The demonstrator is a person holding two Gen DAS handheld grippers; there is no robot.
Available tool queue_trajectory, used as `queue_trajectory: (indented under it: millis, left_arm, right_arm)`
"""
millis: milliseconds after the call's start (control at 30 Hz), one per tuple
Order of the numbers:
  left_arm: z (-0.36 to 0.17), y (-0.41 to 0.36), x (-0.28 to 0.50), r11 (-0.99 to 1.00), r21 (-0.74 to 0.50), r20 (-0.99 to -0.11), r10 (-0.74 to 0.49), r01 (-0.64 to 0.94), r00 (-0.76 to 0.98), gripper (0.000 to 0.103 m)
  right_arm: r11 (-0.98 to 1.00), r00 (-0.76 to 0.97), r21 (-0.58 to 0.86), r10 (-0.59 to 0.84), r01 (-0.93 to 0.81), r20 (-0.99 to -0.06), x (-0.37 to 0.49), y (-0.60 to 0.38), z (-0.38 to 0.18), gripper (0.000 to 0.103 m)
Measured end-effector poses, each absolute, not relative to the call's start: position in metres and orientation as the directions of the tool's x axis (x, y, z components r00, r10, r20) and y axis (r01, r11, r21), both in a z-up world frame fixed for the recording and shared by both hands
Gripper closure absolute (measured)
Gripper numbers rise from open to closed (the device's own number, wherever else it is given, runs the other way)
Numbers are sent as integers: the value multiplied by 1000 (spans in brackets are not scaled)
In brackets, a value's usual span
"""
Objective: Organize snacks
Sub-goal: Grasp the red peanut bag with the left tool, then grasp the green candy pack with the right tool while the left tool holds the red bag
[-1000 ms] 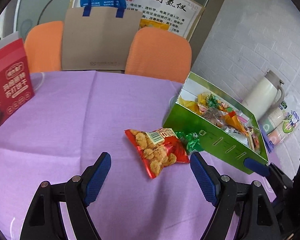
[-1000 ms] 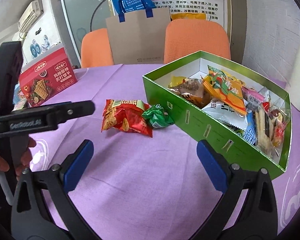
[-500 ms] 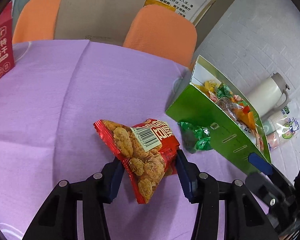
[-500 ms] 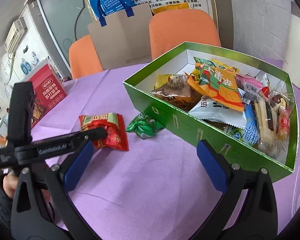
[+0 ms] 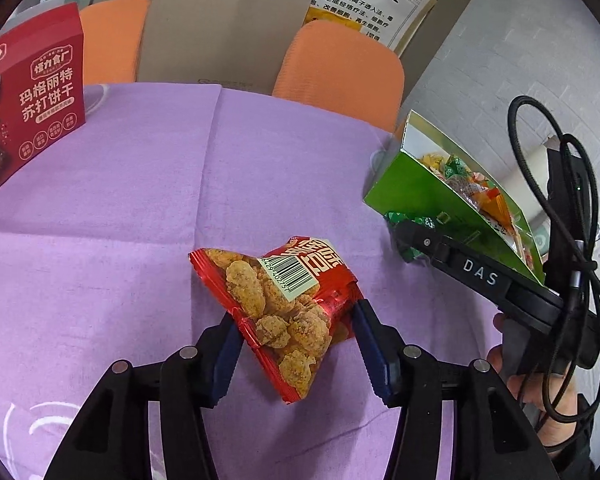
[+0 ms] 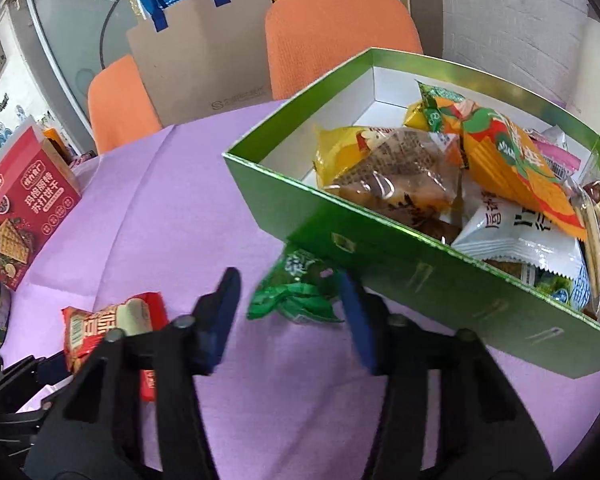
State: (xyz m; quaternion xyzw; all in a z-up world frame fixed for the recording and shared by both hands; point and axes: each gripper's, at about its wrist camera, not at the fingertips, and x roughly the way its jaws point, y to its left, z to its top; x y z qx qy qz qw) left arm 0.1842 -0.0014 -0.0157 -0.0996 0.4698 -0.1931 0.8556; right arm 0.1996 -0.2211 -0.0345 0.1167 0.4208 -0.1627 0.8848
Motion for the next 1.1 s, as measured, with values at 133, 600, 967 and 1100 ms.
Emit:
queue_trajectory:
  millis: [133,600,967,1100]
  left_arm:
    - [-18,-3,183,903,-353,-769,-430,245,473,49]
    - [-14,-8,145,925,-234,-803,-357,298,478,36]
    - [0,-28,191,889,-134,-807,-355,438,473,20]
    - [-12,-26,183,890,-160,-823,-359,426,441,44]
  right_arm:
    - [942,598,76,-144,326,-788,179,-223,-31,68]
    - [973,611,125,-19,192,-791,76,-227,-17,57]
    - [972,622,134,-15,193,-783,76,-225,-17,47]
    - [972,618,131,-18,195,-786,78,-225,-19,47]
